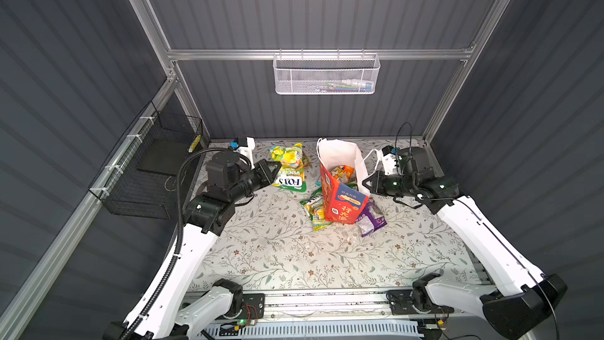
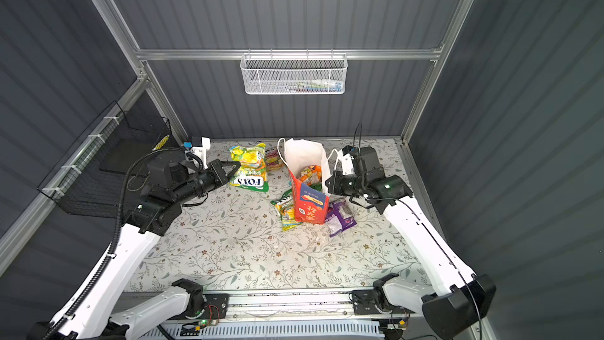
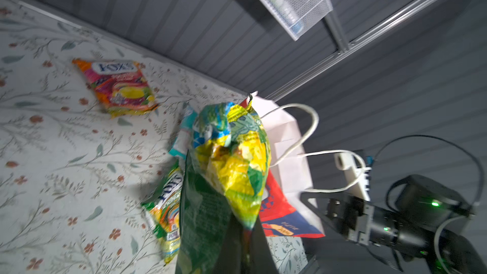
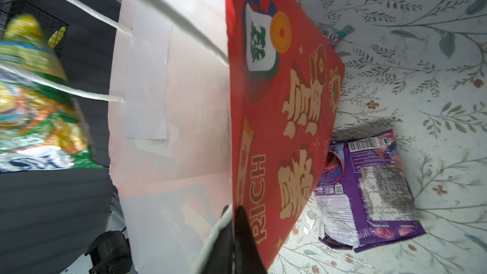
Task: Place the snacks into the paper bag
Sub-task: Place the snack in the paper bag.
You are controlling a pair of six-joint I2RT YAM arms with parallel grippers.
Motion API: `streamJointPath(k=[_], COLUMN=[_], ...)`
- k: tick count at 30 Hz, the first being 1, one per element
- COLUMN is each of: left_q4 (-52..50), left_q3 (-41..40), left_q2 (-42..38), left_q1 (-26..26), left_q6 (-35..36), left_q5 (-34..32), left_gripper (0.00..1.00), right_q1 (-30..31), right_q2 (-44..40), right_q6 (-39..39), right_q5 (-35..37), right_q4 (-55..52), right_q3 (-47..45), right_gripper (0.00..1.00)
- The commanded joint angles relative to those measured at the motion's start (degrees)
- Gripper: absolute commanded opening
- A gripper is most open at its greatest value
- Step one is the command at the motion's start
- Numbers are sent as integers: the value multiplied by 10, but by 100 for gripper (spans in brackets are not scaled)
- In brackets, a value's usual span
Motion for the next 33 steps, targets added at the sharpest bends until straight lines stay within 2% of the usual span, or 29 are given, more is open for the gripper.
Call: streamJointPath(k=[1, 6, 10, 14, 19, 22, 33], left_q4=[49, 65, 66, 75, 14, -23, -75], left_q3=[60, 149, 218, 264, 349, 371, 375], left_q2=[-3, 40, 105, 174, 274, 310, 348], left_q1=[-6, -28, -99, -144, -216, -246, -321], left_q6=[-6, -2, 24, 34, 97, 125, 153], left_q5=[42, 38, 16, 15, -65, -143, -316], left_gripper=[0, 0, 0, 0, 0, 0, 0], right_q1=[1, 1, 1, 1, 1, 1, 1], right_q2=[1, 11, 14, 18, 23, 19, 8], right_q6=[-4, -1, 2, 5, 7, 12, 27], right_q5=[-7, -28, -29, -28, -31, -28, -19], right_q4=[4, 6, 7, 11, 9, 14, 25], right_q3=[24, 27, 32, 33, 33, 30, 22], right_gripper=[0, 0, 0, 0, 0, 0, 0])
